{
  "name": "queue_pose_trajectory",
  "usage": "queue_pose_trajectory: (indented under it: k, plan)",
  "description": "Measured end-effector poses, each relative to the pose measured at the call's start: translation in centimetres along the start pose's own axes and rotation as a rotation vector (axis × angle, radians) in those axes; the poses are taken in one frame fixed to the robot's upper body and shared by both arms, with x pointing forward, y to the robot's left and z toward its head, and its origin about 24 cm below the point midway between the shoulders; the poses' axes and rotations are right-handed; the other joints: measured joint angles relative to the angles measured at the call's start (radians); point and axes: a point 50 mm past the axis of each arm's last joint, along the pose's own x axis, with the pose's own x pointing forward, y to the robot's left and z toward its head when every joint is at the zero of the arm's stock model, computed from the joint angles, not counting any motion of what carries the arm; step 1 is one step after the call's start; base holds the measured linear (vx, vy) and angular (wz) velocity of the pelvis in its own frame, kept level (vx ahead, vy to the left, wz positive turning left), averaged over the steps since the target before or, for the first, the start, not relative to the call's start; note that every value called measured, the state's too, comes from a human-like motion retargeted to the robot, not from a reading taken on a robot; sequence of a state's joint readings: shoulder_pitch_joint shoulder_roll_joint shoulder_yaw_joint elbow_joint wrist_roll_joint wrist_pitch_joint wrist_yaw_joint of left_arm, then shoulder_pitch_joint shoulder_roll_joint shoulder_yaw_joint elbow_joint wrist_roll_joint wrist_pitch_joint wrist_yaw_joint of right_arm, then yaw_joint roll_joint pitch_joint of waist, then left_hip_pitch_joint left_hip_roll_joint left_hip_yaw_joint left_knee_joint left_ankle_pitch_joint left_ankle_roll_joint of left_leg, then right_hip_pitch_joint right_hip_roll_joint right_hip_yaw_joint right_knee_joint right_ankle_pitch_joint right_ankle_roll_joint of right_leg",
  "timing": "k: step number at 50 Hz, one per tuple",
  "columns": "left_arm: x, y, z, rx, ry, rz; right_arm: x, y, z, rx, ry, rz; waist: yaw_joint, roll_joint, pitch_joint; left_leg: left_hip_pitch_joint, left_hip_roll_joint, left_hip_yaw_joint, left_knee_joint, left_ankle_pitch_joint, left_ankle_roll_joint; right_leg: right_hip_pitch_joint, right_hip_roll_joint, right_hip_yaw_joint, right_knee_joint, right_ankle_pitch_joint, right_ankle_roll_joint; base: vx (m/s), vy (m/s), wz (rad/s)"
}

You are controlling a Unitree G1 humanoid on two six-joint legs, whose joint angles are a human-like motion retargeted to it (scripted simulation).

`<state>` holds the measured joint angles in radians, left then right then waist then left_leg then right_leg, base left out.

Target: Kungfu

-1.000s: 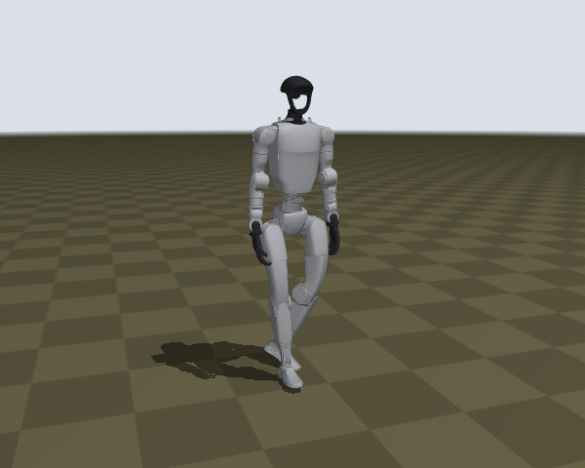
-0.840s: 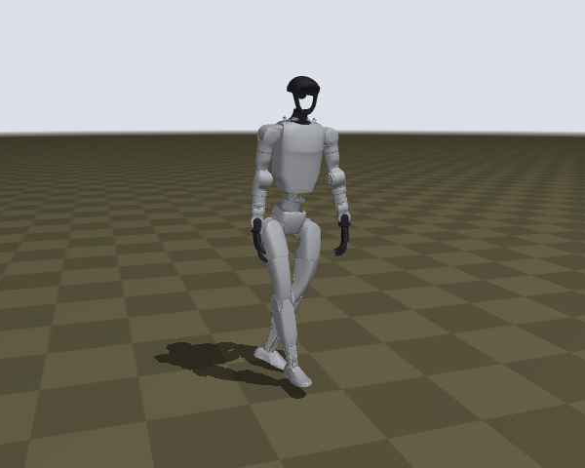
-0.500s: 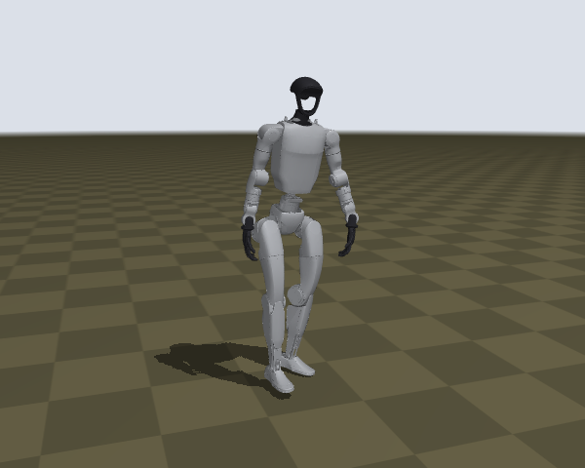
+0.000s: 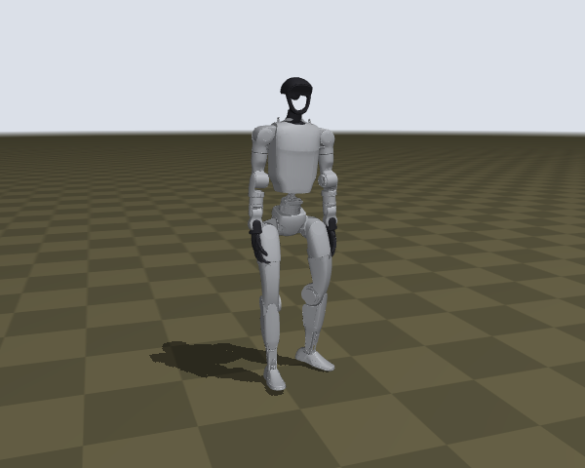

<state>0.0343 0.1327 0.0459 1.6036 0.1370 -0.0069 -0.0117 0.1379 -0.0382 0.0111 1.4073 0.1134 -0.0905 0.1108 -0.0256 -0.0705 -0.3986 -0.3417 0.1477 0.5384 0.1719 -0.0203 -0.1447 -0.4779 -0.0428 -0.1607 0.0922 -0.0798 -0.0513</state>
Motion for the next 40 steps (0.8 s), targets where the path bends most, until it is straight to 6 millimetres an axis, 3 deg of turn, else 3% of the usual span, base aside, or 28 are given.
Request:
queue_pose_trajectory:
  k: [5, 7, 9, 12, 15, 17, 22, 25, 30, 35, 40]
  plan:
    - [-0.1, 0.0, 3.0, 0.016, -0.122, 0.004, 0.0, -1.1, 0.8, 0.123, -0.018, -0.03, -0.056, 0.028, -0.034, -0.128, 0.032, -0.096, 0.169, 0.059, -0.034, -0.004, -0.014, -0.076, -0.014, -0.029, -0.018, 0.05, -0.24, 0.87]
    - [-0.3, -0.3, 4.7, -0.062, -0.196, -0.028, 0.0, -1.5, 1.3, 0.215, -0.045, -0.048, -0.043, 0.005, -0.026, -0.154, 0.022, -0.105, 0.207, 0.072, -0.021, 0.0, -0.028, -0.069, -0.018, -0.029, -0.022, 0.0, -0.16, 0.14]
    - [-0.5, -0.5, 6.3, -0.189, -0.278, -0.074, -0.1, -2.0, 2.0, 0.32, -0.083, -0.054, -0.025, -0.006, -0.014, -0.166, 0.006, -0.144, 0.194, 0.054, -0.058, 0.007, -0.027, -0.065, -0.022, -0.029, -0.028, -0.01, -0.08, -0.15]
    - [-1.0, -0.6, 8.0, -0.438, -0.387, -0.17, -0.1, -2.5, 3.0, 0.499, -0.159, -0.043, -0.004, 0.0, -0.005, -0.164, -0.005, -0.178, 0.097, 0.049, -0.096, 0.019, -0.011, -0.066, -0.029, -0.03, -0.036, 0.05, -0.06, -0.25]
    - [-1.3, -0.5, 9.0, -0.752, -0.463, -0.292, -0.3, -3.2, 4.1, 0.7, -0.266, -0.029, 0.001, 0.011, -0.012, -0.154, -0.01, -0.141, -0.013, 0.126, -0.028, 0.019, -0.002, -0.059, -0.027, -0.036, -0.04, 0.09, 0.0, -0.06]
    - [-1.5, -0.5, 9.4, -0.998, -0.51, -0.378, -0.5, -3.7, 4.9, 0.839, -0.357, -0.009, -0.013, 0.027, -0.022, -0.152, -0.016, -0.135, -0.025, 0.117, 0.004, 0.014, -0.001, -0.061, -0.022, -0.042, -0.041, 0.11, 0.08, 0.12]
    - [-1.9, 0.7, 9.5, -1.611, -0.657, -0.528, -1.0, -4.6, 6.5, 1.222, -0.577, 0.029, -0.03, 0.055, -0.022, -0.127, -0.013, -0.121, -0.055, 0.113, 0.008, 0.026, 0.011, -0.046, -0.022, -0.043, -0.035, 0.11, 0.09, -0.03]
    - [-1.8, 1.7, 8.7, -1.769, -0.696, -0.525, -1.1, -5.0, 6.3, 1.432, -0.655, 0.023, -0.054, 0.066, -0.026, -0.122, -0.02, -0.136, -0.059, 0.111, 0.019, 0.039, 0.006, -0.065, -0.025, -0.042, -0.032, 0.15, 0.11, 0.28]
    - [-1.4, 3.0, 7.0, -1.584, -0.604, -0.401, -1.1, -5.4, 4.4, 1.589, -0.638, -0.01, -0.032, 0.048, -0.024, -0.115, -0.04, -0.129, -0.06, 0.103, 0.031, 0.039, -0.009, -0.058, -0.012, -0.037, -0.025, 0.11, 0.13, -0.03]
    - [-1.3, 3.7, 5.8, -1.297, -0.522, -0.337, -1.0, -5.2, 2.8, 1.479, -0.496, -0.045, -0.024, 0.044, -0.02, -0.119, -0.045, -0.135, -0.05, 0.094, 0.04, 0.036, -0.023, -0.066, -0.002, -0.035, -0.019, 0.05, 0.13, 0.08]
    - [-1.2, 4.3, 5.2, -1.153, -0.473, -0.31, -1.0, -4.9, 2.0, 1.407, -0.427, -0.04, -0.011, 0.039, -0.017, -0.132, -0.048, -0.136, -0.046, 0.094, 0.046, 0.024, -0.033, -0.063, 0.007, -0.036, -0.012, 0.02, 0.19, 0.01]
